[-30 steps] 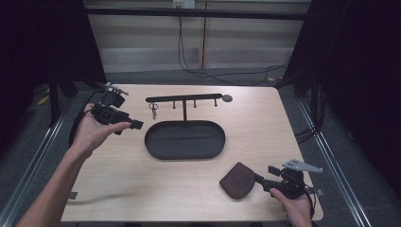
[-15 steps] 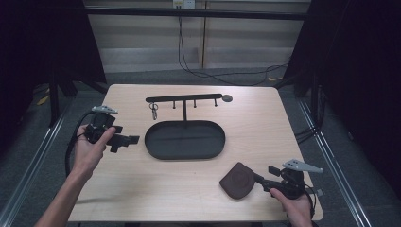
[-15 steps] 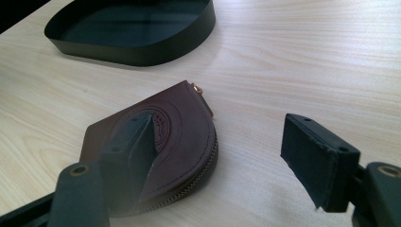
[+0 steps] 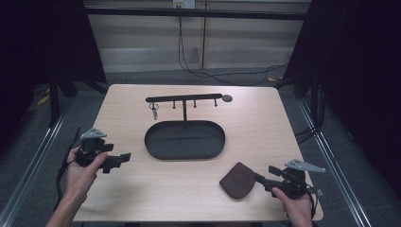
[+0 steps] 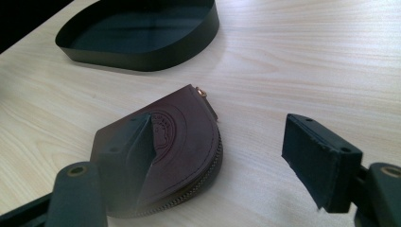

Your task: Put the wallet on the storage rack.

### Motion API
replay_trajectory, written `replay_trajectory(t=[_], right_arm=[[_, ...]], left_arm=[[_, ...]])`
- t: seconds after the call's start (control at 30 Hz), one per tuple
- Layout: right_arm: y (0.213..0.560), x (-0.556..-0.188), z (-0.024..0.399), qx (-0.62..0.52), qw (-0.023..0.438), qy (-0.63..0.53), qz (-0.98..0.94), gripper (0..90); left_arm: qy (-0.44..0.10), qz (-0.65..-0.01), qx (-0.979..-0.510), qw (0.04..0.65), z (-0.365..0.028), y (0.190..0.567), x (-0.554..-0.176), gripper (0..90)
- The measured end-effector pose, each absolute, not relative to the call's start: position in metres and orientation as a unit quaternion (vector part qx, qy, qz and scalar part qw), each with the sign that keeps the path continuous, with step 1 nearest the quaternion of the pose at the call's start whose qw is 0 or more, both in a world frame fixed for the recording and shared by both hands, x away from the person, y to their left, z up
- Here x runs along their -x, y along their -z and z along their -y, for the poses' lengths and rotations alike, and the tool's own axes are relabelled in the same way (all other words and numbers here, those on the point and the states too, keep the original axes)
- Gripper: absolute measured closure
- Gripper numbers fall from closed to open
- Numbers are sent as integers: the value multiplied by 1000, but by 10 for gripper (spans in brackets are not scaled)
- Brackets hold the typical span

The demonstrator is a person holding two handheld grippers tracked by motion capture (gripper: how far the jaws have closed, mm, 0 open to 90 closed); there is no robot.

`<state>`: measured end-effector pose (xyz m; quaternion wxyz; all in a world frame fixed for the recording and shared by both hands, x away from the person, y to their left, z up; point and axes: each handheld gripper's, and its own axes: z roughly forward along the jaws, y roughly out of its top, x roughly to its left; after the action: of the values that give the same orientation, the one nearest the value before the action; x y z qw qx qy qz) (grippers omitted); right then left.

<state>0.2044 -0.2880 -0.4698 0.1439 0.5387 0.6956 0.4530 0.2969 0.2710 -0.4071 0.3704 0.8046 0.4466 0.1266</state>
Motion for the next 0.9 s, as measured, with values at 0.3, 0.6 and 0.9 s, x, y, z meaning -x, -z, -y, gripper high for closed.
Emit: replay_trajectory(t=[0.3,0.6,0.9], right_arm=[[468,-206,289,-535,131,-452,-701,177],[461,-205,294,-536,111,-438,-713,149],[452,-210,289,-518,75,-420,-741,249]], left_arm=[[-126,-458,-802,361,-271,437,-263,237],[-75,-437,-801,402,-256,457,-239,224],[-65,-429,-807,401,-247,469,-232,188]])
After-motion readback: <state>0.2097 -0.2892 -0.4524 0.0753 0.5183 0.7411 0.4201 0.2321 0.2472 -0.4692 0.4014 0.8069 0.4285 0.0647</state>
